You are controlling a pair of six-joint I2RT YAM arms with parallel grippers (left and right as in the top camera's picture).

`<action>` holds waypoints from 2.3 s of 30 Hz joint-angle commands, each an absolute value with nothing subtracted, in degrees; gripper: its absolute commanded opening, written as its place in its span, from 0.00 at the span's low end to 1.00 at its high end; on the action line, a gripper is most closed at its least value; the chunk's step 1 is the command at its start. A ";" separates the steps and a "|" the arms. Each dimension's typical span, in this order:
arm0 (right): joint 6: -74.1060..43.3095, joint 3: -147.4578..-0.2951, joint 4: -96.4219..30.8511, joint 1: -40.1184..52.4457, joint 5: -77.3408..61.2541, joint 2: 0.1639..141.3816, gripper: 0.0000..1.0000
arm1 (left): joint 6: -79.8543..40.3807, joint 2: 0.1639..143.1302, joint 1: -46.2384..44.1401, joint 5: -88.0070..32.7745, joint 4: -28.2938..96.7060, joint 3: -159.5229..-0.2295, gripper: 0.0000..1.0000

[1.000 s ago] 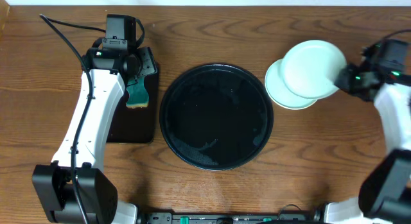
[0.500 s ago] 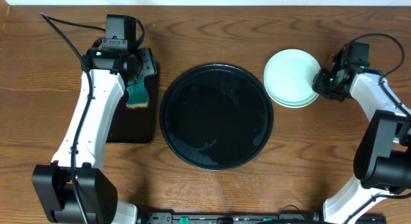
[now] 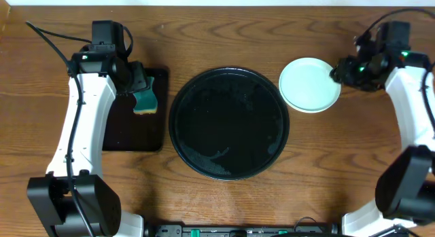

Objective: Clean dirty plates on tray and stack at the side

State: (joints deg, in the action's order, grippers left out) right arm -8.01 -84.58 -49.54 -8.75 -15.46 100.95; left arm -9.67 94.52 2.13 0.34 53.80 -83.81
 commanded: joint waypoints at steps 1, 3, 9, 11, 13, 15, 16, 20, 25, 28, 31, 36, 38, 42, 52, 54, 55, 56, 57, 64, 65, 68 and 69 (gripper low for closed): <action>-6.57 -85.36 -49.98 -8.51 -15.49 99.29 0.51 | -6.31 94.70 2.20 0.62 54.19 -83.37 0.64; -6.57 -85.36 -50.19 -8.51 -15.51 99.20 0.51 | -5.06 94.72 2.20 0.64 54.11 -83.37 0.64; -5.58 -85.34 -52.40 -8.45 -15.51 99.33 0.51 | -2.13 94.76 2.20 0.67 52.01 -82.67 0.65; -5.21 -85.34 -53.39 -8.47 -15.51 99.33 0.51 | -2.13 94.76 2.20 0.64 51.77 -82.61 0.67; -5.04 -85.34 -54.50 -8.47 -15.49 99.26 0.50 | -2.15 94.76 2.20 0.64 51.79 -82.61 0.79; -5.06 -85.36 -55.61 -8.47 -15.49 98.98 0.51 | -2.15 94.76 2.20 0.64 51.79 -82.61 0.79; -5.06 -85.36 -56.36 -8.47 -15.46 98.67 0.59 | -2.17 94.76 2.20 0.62 51.79 -82.61 0.79; -5.08 -85.56 -59.22 -8.47 -15.44 95.04 0.77 | -3.25 94.76 2.20 0.43 51.77 -82.61 0.79; -5.06 -87.79 -62.59 -8.47 -13.34 85.54 0.99 | -3.25 94.76 2.20 0.45 51.77 -82.61 0.80; -5.32 -89.25 -63.22 -8.47 -14.04 78.48 0.99 | -3.25 94.76 2.20 0.43 51.77 -82.61 0.80; -8.12 -89.27 -63.22 -8.47 -17.15 71.31 0.99 | -3.25 94.76 2.20 0.45 51.79 -82.61 0.80; -8.08 -89.25 -63.24 -8.47 -17.41 60.51 0.99 | -3.25 94.76 2.20 0.43 51.77 -82.61 0.80; -8.10 -89.25 -63.24 -8.47 -17.41 57.36 0.99 | -3.25 94.76 2.20 0.45 51.77 -82.61 0.80; -6.70 -89.25 -64.47 -8.47 -15.73 52.01 0.99 | -3.25 94.76 2.20 0.45 51.77 -82.61 0.80; 3.68 -74.74 -54.37 -8.19 -13.34 42.13 0.99 | -3.25 94.76 2.20 0.43 51.79 -82.61 0.80; 4.40 -66.43 -46.76 -8.14 -13.34 38.06 0.99 | -3.25 94.76 2.20 0.45 51.77 -82.61 0.80; 4.38 -61.58 -42.17 -8.14 -13.39 35.66 0.99 | -3.25 94.76 2.20 0.43 51.77 -82.61 0.80; 4.36 -55.53 -36.47 -8.14 -13.87 32.67 0.99 | -3.22 94.76 2.20 0.43 51.77 -82.61 0.80; 4.34 -50.33 -31.73 -8.14 -14.72 30.02 0.99 | -3.25 94.76 2.20 0.45 51.77 -82.61 0.80; 4.29 -20.95 -6.66 -8.12 -19.59 15.09 0.99 | -3.25 94.76 2.20 0.43 51.77 -82.61 0.80; 4.12 -17.63 -4.32 -8.08 -19.62 13.26 0.99 | -3.22 94.76 2.20 0.43 51.77 -82.61 0.80; 3.92 -9.32 1.06 -7.40 -19.53 8.34 0.99 | -3.25 94.76 2.20 0.43 51.77 -82.61 0.80; 3.90 -7.14 2.48 -7.14 -19.55 6.98 0.99 | -3.25 94.76 2.20 0.45 51.77 -82.61 0.80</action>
State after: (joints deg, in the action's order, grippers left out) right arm 3.62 -12.25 -0.01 -8.38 -18.33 10.63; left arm -2.96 94.52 2.11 0.34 51.72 -82.87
